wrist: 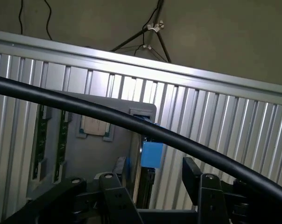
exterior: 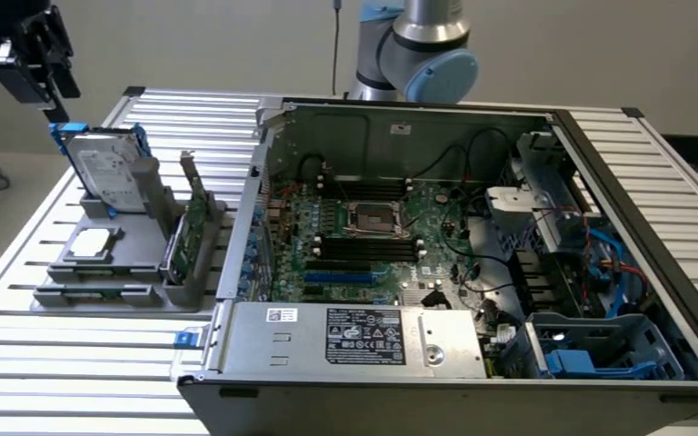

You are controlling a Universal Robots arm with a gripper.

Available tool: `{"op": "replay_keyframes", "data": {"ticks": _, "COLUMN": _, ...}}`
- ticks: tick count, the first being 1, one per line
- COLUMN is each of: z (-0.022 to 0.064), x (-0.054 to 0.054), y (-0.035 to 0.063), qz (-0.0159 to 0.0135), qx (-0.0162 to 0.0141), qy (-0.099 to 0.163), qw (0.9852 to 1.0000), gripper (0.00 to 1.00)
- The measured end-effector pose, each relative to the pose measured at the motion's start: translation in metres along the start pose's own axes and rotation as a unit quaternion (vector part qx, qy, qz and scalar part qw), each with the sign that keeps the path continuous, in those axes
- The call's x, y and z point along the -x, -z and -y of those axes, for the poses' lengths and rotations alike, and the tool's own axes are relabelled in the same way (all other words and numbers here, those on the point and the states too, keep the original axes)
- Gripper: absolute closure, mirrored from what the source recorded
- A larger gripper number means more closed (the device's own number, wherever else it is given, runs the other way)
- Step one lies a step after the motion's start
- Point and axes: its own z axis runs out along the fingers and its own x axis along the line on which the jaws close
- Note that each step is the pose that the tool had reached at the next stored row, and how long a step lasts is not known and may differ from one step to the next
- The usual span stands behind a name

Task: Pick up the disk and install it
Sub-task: 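Pick up the disk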

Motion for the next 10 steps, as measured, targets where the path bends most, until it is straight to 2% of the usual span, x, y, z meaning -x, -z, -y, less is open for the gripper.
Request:
{"op": "replay_keyframes", "data": {"ticks": 8, "z": -0.0012, "x": 0.011, "y": -0.0150, "qz": -0.0004, "qx": -0.0015, "qy": 0.000, "qw": 1.0000, "gripper": 0.40}}
{"op": "replay_keyframes", "data": {"ticks": 10, "z": -0.0027, "x": 0.012, "y": -0.0183, "qz": -0.0017, "qx": -0.0013, "qy": -0.001, "qw": 1.0000, "gripper": 0.40}}
